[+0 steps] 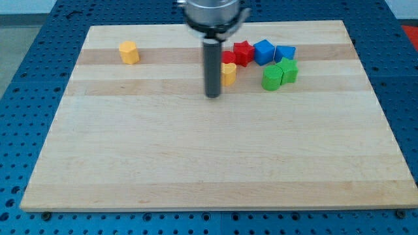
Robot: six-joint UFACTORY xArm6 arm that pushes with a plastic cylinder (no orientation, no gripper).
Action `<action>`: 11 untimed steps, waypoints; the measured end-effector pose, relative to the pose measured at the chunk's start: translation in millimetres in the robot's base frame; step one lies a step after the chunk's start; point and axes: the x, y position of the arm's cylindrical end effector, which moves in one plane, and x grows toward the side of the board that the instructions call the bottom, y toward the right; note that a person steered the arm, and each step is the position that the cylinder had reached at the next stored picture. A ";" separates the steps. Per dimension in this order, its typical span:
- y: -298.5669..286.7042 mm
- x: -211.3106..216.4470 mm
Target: Push the yellow hexagon towards down
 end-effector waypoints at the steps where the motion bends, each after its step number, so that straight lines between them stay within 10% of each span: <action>1: -47.4 -15.6; 6: -208.4 -152.4; 11: -97.9 -39.3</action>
